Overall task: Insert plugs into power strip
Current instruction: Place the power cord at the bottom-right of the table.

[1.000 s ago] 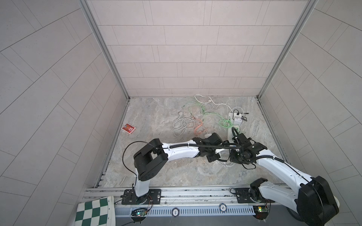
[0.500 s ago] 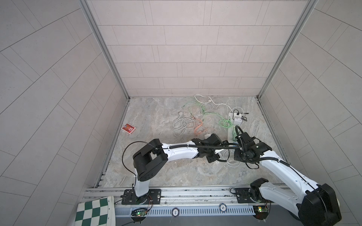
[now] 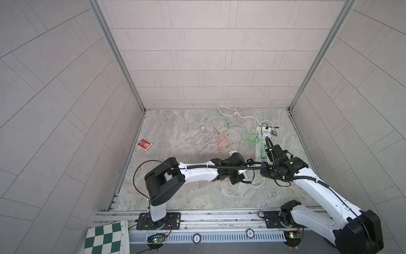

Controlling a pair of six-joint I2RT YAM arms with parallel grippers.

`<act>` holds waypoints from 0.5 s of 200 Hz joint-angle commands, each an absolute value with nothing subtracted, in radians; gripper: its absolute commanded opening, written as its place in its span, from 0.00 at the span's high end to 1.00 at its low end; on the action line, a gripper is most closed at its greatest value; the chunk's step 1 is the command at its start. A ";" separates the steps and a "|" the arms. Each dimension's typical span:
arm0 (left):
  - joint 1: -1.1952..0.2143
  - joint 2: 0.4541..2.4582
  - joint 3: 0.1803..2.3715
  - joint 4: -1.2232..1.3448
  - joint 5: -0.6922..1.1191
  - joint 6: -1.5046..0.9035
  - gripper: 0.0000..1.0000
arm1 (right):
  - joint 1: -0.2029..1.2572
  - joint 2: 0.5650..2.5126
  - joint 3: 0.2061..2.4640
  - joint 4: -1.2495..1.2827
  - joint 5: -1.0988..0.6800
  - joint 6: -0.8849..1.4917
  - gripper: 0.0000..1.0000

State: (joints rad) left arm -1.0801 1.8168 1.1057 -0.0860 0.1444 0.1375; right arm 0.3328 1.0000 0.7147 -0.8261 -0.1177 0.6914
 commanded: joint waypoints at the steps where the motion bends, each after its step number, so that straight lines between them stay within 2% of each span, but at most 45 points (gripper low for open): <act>1: -1.075 1.824 1.059 -0.201 0.141 0.116 0.90 | 0.331 0.987 0.732 -0.872 -0.119 0.712 0.70; 32: -1.056 1.789 1.018 -0.170 0.133 0.092 0.90 | 0.331 0.966 0.722 -0.846 -0.065 0.709 0.64; 100: -0.906 1.694 0.909 -0.115 0.141 0.025 0.86 | 0.330 0.994 0.781 -0.815 -0.011 0.693 0.61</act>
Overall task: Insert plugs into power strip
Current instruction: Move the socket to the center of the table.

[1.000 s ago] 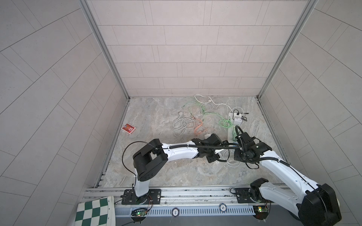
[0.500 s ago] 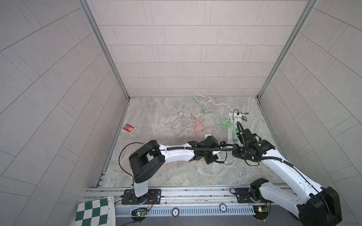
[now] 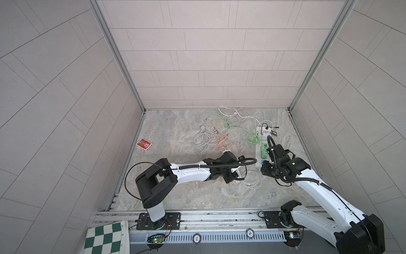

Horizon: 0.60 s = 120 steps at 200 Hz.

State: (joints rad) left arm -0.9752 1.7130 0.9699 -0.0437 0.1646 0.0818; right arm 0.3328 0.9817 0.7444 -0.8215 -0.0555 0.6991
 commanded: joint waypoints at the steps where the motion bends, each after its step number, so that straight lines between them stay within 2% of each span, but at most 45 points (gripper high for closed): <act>1: -0.903 1.694 0.907 -0.115 0.144 0.024 0.86 | 0.330 0.995 0.782 -0.815 -0.011 0.692 0.61; 50: -0.819 1.687 0.888 -0.065 0.112 -0.009 0.78 | 0.327 1.025 0.802 -0.806 -0.004 0.676 0.61; 58: -0.804 1.692 0.893 -0.062 0.105 -0.019 0.72 | 0.327 1.022 0.802 -0.805 0.001 0.675 0.61; 74: -0.783 1.694 0.893 -0.043 0.098 -0.030 0.70 | 0.325 1.016 0.801 -0.807 0.012 0.664 0.60; 89: -0.767 1.694 0.892 -0.027 0.107 -0.038 0.59 | 0.321 1.010 0.803 -0.816 0.034 0.655 0.61; 120: -0.757 1.681 0.885 0.000 0.150 -0.032 0.47 | 0.312 0.996 0.813 -0.818 0.060 0.631 0.60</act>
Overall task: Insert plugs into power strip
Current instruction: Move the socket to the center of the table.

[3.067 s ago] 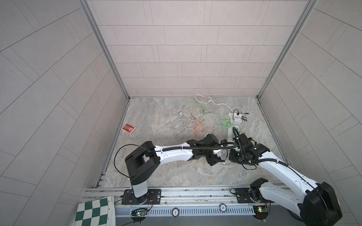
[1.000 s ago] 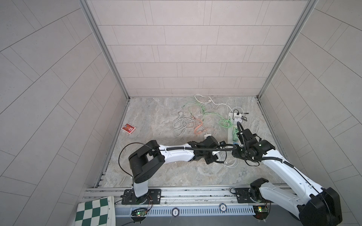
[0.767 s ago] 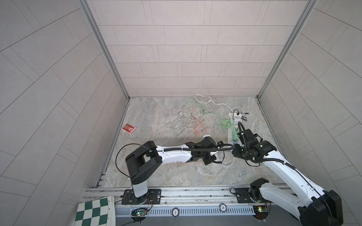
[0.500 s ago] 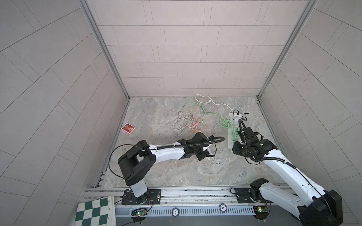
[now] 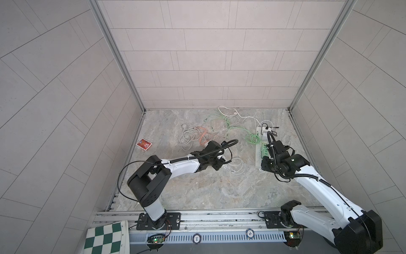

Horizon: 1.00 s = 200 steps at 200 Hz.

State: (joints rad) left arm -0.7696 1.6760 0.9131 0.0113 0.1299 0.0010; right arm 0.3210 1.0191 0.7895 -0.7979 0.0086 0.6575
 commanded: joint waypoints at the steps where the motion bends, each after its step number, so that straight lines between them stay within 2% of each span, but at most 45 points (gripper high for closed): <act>1: -0.757 1.680 0.885 0.001 0.150 -0.032 0.47 | 0.312 0.995 0.812 -0.818 0.060 0.630 0.60; 42: -0.756 1.641 0.887 0.004 0.179 -0.025 0.30 | 0.292 1.000 0.833 -0.808 0.055 0.608 0.60; 76: -0.756 1.581 0.870 -0.033 0.127 -0.032 0.24 | 0.278 1.028 0.860 -0.791 0.036 0.579 0.59; 102: -0.756 1.495 0.833 -0.053 0.119 -0.032 0.14 | 0.268 1.035 0.894 -0.781 0.022 0.543 0.58; 136: -0.756 1.357 0.783 -0.114 0.105 -0.034 0.06 | 0.235 1.047 0.949 -0.782 0.025 0.515 0.57; 148: -0.756 1.301 0.766 -0.160 0.031 -0.038 0.01 | 0.224 1.048 0.961 -0.774 0.051 0.515 0.56; 174: -0.751 1.131 0.694 -0.170 -0.216 -0.066 0.00 | 0.185 1.058 0.969 -0.727 0.121 0.503 0.55; 200: -0.738 0.961 0.590 -0.003 -0.557 -0.006 0.00 | 0.165 1.035 0.922 -0.595 0.222 0.472 0.51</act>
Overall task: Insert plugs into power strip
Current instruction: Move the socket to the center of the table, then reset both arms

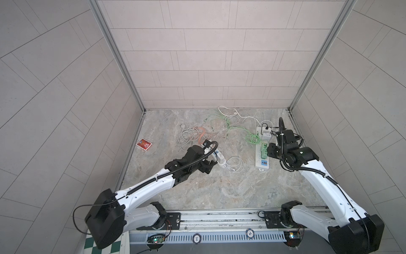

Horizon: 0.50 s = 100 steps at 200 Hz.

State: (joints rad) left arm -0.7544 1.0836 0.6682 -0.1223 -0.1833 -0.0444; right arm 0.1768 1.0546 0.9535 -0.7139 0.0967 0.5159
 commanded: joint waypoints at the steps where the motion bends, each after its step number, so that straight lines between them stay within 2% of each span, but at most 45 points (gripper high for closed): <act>1: -0.738 0.956 0.583 0.005 -0.568 -0.003 0.00 | 0.165 1.032 0.917 -0.583 0.226 0.470 0.51; 21: -0.693 0.872 0.470 0.262 -0.701 0.088 0.00 | 0.163 0.971 0.805 -0.362 0.301 0.399 0.41; 30: -0.651 0.855 0.417 0.389 -0.703 0.133 0.00 | 0.163 0.939 0.743 -0.248 0.344 0.358 0.07; 33: -0.634 0.854 0.406 0.417 -0.711 0.133 0.00 | 0.163 0.929 0.721 -0.208 0.361 0.346 0.02; 51: -0.506 0.877 0.391 0.424 -0.685 0.047 0.00 | 0.164 0.888 0.625 -0.015 0.412 0.255 0.01; 80: -0.379 0.986 0.326 0.574 -0.677 0.047 0.00 | 0.160 0.907 0.582 -0.019 0.529 0.208 0.01; 100: -0.328 1.061 0.298 0.659 -0.620 0.055 0.00 | 0.148 0.926 0.506 0.087 0.562 0.197 0.01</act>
State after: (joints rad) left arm -0.3721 0.9970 0.3328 0.4866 -0.6483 0.0498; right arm 0.1612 0.9119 0.5659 -0.0654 0.4446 0.2577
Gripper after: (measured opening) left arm 0.999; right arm 0.992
